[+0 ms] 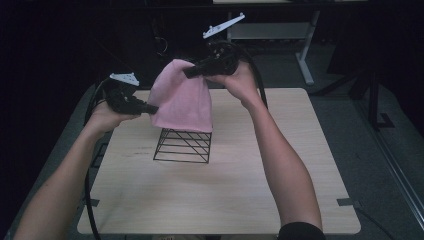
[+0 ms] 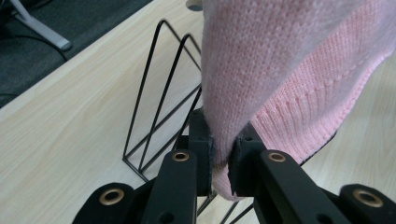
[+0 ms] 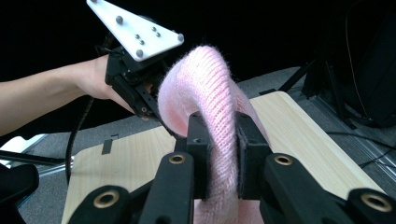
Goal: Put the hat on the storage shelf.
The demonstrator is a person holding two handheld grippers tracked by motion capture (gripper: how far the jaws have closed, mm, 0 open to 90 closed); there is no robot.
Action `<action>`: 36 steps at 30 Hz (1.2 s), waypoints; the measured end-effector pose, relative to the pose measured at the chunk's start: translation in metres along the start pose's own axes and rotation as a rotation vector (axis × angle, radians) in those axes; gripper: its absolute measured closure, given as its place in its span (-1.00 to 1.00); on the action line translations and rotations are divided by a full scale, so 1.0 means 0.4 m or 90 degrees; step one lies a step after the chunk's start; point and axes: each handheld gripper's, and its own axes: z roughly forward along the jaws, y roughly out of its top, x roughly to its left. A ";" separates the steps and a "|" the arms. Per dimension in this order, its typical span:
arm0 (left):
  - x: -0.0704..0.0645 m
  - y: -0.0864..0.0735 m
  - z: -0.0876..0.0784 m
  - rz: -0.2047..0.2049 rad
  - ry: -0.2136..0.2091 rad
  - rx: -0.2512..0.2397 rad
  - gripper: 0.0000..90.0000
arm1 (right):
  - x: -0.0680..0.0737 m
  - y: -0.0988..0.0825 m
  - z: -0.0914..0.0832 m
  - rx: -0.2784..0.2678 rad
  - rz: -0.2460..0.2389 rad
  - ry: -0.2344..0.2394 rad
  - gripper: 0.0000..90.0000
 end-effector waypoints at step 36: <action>-0.034 -0.115 0.013 0.017 -0.009 0.030 0.80 | 0.056 -0.060 0.078 0.048 -0.016 0.060 0.73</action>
